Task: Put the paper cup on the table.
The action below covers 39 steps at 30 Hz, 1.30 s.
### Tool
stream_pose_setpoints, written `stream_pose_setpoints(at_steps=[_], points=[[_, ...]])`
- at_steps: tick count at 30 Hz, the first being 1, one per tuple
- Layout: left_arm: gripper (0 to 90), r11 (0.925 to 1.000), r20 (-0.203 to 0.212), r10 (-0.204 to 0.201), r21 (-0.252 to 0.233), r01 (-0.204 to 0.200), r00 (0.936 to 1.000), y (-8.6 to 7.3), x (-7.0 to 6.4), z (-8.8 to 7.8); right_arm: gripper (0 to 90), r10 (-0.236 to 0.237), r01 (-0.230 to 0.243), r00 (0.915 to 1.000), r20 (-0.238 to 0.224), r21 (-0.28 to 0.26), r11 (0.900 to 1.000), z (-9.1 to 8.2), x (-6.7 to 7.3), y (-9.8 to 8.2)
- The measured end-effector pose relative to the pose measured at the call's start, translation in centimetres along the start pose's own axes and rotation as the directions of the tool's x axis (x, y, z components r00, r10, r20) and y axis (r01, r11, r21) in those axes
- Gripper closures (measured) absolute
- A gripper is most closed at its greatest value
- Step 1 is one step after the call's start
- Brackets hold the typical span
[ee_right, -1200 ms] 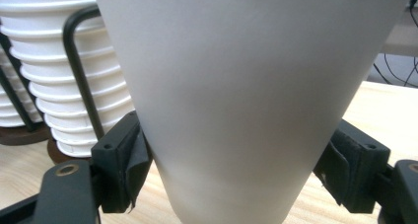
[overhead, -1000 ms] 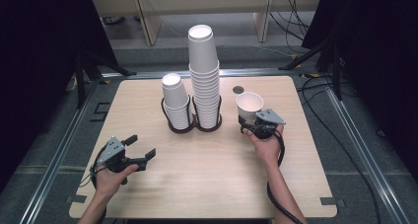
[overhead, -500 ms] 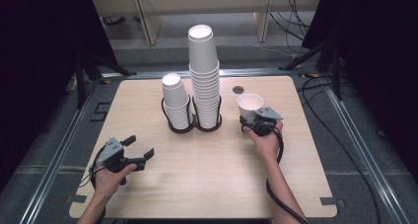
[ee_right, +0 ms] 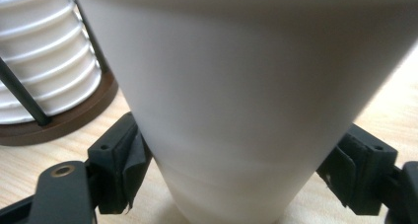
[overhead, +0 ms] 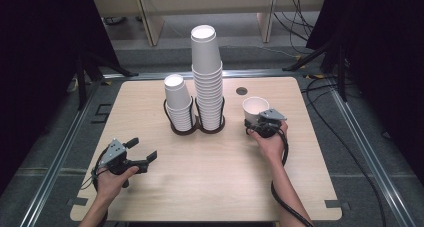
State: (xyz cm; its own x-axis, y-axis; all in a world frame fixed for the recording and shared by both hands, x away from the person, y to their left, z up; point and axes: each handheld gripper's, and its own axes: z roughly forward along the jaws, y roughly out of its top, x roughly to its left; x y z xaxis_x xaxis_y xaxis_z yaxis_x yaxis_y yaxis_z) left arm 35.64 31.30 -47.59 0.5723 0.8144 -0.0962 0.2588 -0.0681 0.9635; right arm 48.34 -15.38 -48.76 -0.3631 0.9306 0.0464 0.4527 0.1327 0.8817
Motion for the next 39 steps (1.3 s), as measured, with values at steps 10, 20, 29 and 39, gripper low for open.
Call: stream_pose_setpoints(at_steps=[10,20,29,39], points=[[5.3,0.9998,-0.013,0.002,0.019,-0.001,0.9999,-0.2,0.2,-0.1,14.4,-0.036,0.036,0.9992,-0.019,0.019,0.999,-0.7,-0.5,-0.4],[5.2,0.9998,-0.038,-0.007,0.019,0.007,0.9993,-0.5,0.8,-0.4,14.5,0.013,-0.012,0.9998,-0.014,0.03,0.999,-4.1,-0.3,-1.7],[5.2,0.9998,-0.052,-0.017,0.014,0.017,0.9985,-1.0,1.2,-0.5,14.7,-0.005,0.005,0.9993,-0.036,-0.015,1.0,-8.7,-0.4,-3.5],[5.2,0.9995,-0.091,-0.024,0.016,0.026,0.9955,-1.4,1.7,-1.1,16.8,0.027,-0.032,0.9986,-0.046,-0.102,0.994,-13.3,-0.6,-5.5]])
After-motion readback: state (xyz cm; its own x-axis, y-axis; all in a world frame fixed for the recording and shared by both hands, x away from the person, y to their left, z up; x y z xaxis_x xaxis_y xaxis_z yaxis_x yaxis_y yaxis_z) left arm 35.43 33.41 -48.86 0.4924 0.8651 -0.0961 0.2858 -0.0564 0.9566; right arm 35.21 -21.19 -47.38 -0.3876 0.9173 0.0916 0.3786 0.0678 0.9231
